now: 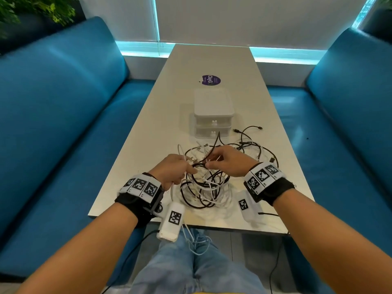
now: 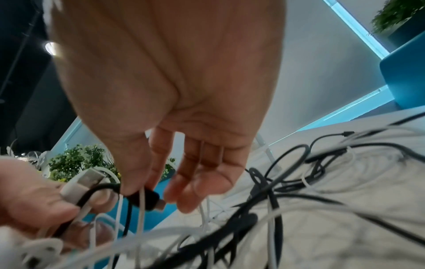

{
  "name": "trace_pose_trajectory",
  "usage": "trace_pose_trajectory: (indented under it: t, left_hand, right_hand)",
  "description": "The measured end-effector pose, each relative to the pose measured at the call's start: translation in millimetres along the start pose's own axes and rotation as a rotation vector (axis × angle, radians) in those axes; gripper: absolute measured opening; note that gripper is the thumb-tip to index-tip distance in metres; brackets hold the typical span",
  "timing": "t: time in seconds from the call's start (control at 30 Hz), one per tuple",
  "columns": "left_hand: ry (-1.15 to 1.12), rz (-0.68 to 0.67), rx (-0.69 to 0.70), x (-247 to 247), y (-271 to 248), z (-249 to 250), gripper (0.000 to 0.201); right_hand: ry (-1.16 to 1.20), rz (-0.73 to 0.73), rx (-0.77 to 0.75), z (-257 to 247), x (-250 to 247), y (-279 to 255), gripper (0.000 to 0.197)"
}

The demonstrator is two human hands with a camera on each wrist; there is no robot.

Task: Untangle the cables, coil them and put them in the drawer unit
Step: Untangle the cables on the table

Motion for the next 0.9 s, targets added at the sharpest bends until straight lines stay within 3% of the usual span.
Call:
trace_pose_trajectory:
  t: [0.07, 0.2, 0.27, 0.4, 0.47, 0.53, 0.6, 0.7, 0.77, 0.9]
  left_hand:
    - [-0.039, -0.013, 0.016, 0, -4, 2, 0.026]
    - [0.016, 0.049, 0.104, 2, -11, 8, 0.029]
    - [0.033, 0.167, 0.228, 1, -16, 12, 0.032]
    - [-0.008, 0.493, 0.556, 1, -29, 25, 0.031]
    - [0.086, 0.569, 0.591, 3, -36, 35, 0.036]
    - [0.27, 0.475, 0.505, 3, -41, 47, 0.044]
    - [0.493, 0.296, 0.363, 0, -42, 54, 0.046]
    - [0.714, 0.222, 0.334, -9, -39, 60, 0.057]
    - [0.752, 0.241, 0.38, -11, -42, 64, 0.058]
    - [0.585, 0.42, 0.595, -10, -47, 71, 0.037]
  right_hand:
    - [0.0, -0.032, -0.001, -3, -4, -5, 0.006]
    - [0.111, -0.014, -0.01, -8, -11, -12, 0.008]
    - [0.208, 0.041, -0.002, -7, -15, -14, 0.001]
    - [0.319, 0.135, 0.031, -4, -19, -11, 0.013]
    - [0.35, 0.136, 0.057, -5, -19, -13, 0.013]
    - [0.376, 0.148, 0.074, -5, -19, -15, 0.022]
    - [0.396, 0.182, 0.081, -3, -21, -18, 0.049]
    - [0.347, 0.236, 0.023, -2, -22, -23, 0.084]
    - [0.316, 0.269, -0.023, -3, -22, -23, 0.081]
    - [0.315, 0.312, -0.107, -10, -24, -22, 0.043]
Point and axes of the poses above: each hand's wrist, its own y-axis towards the middle knuckle, its own x-axis out of the palm, z = x × y, the point moved 1 cm from there along y, towards the middle knuckle, and after that the axes turned 6 degrees about x, right-handed, at the moved point
